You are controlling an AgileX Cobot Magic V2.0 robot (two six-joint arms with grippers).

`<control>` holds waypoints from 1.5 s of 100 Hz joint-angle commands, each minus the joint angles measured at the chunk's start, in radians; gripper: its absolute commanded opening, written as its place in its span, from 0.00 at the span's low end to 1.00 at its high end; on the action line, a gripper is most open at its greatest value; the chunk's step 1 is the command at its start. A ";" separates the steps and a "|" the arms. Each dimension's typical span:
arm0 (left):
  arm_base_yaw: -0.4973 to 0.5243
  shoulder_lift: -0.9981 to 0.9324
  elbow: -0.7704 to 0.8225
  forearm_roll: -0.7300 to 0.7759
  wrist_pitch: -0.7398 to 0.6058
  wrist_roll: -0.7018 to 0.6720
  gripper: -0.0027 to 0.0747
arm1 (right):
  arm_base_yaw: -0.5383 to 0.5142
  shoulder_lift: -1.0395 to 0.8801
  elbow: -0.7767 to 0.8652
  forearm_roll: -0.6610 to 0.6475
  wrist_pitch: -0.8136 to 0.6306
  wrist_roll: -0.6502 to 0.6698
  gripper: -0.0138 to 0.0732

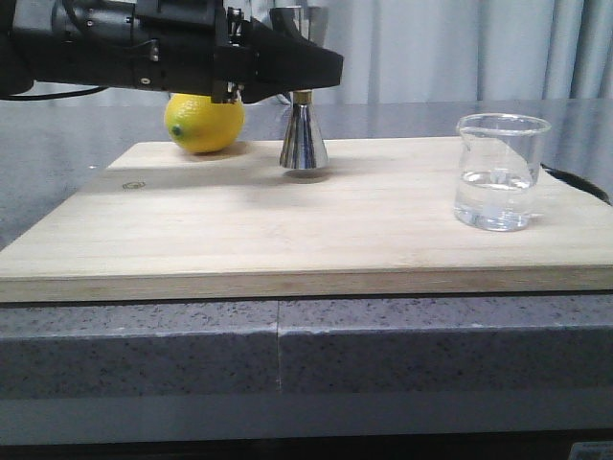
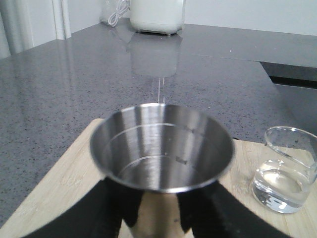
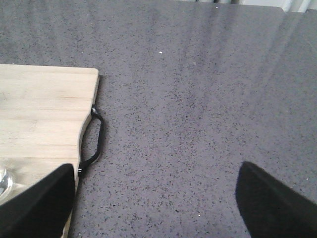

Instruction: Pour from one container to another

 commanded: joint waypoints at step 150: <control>-0.008 -0.133 -0.030 -0.086 0.105 -0.008 0.37 | 0.358 0.010 -0.021 0.161 -0.120 -0.083 0.85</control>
